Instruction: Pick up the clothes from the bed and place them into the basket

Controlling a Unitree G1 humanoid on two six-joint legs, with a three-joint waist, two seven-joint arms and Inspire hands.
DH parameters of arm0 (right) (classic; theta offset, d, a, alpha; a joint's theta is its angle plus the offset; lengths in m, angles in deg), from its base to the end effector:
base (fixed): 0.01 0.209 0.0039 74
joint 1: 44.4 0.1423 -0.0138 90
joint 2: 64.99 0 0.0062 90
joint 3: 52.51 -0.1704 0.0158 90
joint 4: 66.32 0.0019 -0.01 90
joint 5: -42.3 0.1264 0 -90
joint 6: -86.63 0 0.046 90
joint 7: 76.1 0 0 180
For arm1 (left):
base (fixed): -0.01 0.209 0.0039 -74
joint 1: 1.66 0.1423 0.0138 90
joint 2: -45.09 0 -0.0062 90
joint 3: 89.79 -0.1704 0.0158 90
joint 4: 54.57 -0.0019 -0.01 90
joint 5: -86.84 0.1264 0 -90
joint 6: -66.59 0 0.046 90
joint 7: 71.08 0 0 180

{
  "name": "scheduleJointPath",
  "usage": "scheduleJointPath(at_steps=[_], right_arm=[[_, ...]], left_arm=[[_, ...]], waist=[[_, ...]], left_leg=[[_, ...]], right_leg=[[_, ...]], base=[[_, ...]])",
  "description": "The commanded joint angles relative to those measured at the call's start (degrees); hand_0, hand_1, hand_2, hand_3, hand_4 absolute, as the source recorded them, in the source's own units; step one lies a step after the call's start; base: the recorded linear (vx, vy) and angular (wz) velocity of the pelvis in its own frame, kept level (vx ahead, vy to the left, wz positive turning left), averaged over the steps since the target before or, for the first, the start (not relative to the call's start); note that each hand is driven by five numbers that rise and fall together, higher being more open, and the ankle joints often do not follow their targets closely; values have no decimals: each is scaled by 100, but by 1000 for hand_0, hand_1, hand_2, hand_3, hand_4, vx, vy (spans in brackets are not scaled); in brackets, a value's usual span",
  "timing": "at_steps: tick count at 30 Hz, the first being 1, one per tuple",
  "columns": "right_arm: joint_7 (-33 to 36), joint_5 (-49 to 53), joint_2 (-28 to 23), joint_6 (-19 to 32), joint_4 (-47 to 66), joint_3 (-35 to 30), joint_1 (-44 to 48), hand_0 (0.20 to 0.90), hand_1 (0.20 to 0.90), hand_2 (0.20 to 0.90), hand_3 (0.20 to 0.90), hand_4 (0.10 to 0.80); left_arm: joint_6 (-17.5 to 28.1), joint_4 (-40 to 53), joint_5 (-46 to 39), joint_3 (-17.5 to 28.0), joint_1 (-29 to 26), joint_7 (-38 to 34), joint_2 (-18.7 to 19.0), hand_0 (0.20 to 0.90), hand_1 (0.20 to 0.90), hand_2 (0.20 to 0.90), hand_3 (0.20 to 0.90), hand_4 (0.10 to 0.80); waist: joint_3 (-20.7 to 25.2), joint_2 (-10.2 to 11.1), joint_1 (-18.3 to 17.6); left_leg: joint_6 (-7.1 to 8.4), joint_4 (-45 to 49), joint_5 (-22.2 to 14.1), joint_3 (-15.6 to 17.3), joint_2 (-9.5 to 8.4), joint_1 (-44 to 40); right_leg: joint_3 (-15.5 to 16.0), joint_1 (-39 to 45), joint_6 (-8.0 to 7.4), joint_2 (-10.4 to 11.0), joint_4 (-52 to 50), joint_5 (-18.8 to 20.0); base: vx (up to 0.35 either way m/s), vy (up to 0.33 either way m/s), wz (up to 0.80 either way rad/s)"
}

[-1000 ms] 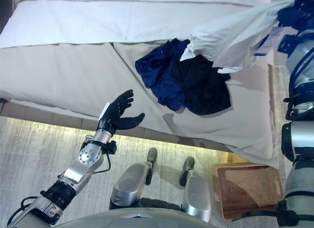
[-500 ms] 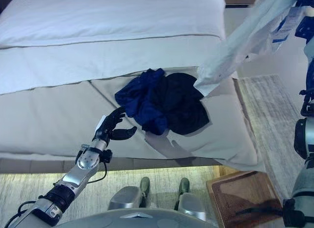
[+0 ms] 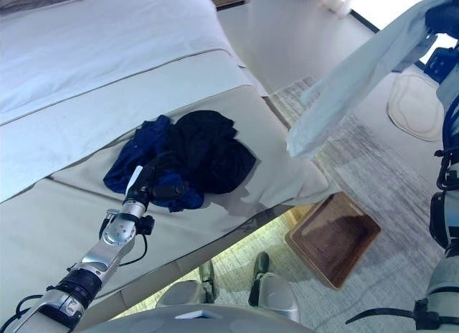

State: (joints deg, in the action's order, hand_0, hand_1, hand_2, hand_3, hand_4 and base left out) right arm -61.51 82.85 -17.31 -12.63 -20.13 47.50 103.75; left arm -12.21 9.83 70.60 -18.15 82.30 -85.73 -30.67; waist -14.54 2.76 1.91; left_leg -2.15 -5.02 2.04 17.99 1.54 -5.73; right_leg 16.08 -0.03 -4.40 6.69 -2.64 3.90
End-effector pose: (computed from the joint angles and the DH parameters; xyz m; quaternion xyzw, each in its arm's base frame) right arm 0.2821 -0.3243 0.2771 -0.0591 -0.1125 -0.2899 0.9486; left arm 0.1933 0.2220 0.0187 0.1656 0.0963 0.0474 0.9803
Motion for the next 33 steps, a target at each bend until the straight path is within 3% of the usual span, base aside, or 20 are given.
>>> scheduleJointPath(at_steps=[1,5,13,23,33], right_arm=[[-56,-55,-533,559,357,-30,272,300,300,300,200,100],[-54,36,-618,516,178,-223,-24,300,300,300,200,100],[55,-12,-532,572,304,-875,-911,300,300,300,200,100],[97,-133,-2,627,635,-1551,-2086,300,300,300,200,100],[-14,-267,324,466,680,-1738,-2609,300,300,300,200,100]], left_arm=[[332,206,-76,28,-62,-86,1,900,900,900,900,800],[312,182,59,-75,-70,-62,-137,900,900,900,900,800],[285,198,119,6,74,-1,-160,900,900,900,900,800],[132,284,124,241,72,143,-133,900,900,900,900,800],[71,432,239,134,50,622,-88,900,900,900,900,800]], waist=[[849,-17,-38],[914,-15,-169],[907,-70,-325],[803,-215,-518],[672,-431,-696]], left_leg=[[143,406,-622,-689,-210,105],[157,261,-627,-599,-202,-15],[208,196,-620,-490,-187,-130],[258,263,-619,-338,-117,-170],[304,313,-609,-222,-48,-142]], right_leg=[[-279,142,-128,-27,191,-171],[-476,245,-51,-161,315,-241],[-585,342,-15,-240,474,-224],[-654,347,13,-308,493,-229],[-736,259,43,-371,443,-256]], base=[[47,-59,-35],[43,-72,-22],[28,-67,-8],[-2,-98,-2],[-24,-88,-6]])
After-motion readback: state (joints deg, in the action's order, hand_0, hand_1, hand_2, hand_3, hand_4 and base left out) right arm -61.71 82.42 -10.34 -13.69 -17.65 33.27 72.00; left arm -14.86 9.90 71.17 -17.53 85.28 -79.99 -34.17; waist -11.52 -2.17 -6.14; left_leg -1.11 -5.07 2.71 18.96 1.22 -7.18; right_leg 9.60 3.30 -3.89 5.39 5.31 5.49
